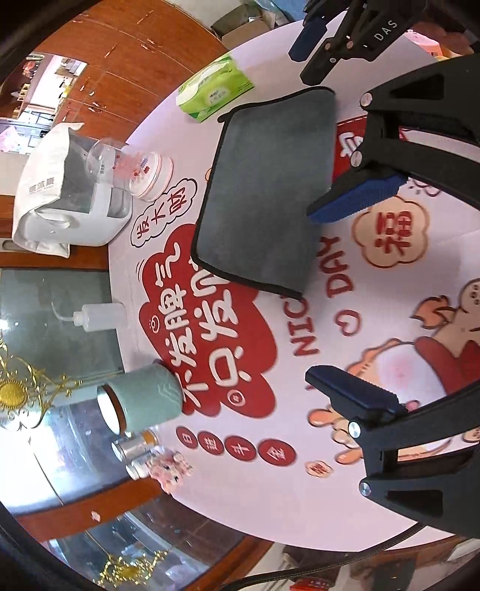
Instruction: Fold towel
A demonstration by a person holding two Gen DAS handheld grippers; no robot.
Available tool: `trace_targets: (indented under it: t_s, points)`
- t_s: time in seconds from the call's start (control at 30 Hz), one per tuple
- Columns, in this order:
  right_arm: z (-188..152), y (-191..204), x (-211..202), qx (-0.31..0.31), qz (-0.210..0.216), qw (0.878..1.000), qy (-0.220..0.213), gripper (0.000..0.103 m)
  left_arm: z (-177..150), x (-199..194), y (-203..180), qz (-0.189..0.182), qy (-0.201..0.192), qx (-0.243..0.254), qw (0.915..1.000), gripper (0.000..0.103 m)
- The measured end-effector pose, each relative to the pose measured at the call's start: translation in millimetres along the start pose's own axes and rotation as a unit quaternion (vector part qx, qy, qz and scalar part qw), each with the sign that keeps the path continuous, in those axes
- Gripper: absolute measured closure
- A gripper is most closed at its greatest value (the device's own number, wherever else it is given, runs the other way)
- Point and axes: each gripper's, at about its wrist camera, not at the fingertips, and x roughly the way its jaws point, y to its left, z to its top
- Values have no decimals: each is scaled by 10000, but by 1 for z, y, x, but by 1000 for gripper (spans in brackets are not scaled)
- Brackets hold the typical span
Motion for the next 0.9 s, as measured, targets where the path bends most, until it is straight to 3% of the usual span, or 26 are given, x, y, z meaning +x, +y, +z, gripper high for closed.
trace_targets:
  t_s: [0.53,0.9]
  points:
    - [-57,32,-81,-33,62,9997,-229,57,-66,-74,8,40,-176,30,9998,24]
    - [-81,38,-115,-49,144,9994,-315,57,-90,-106,12,80,-324,-97,9994,23]
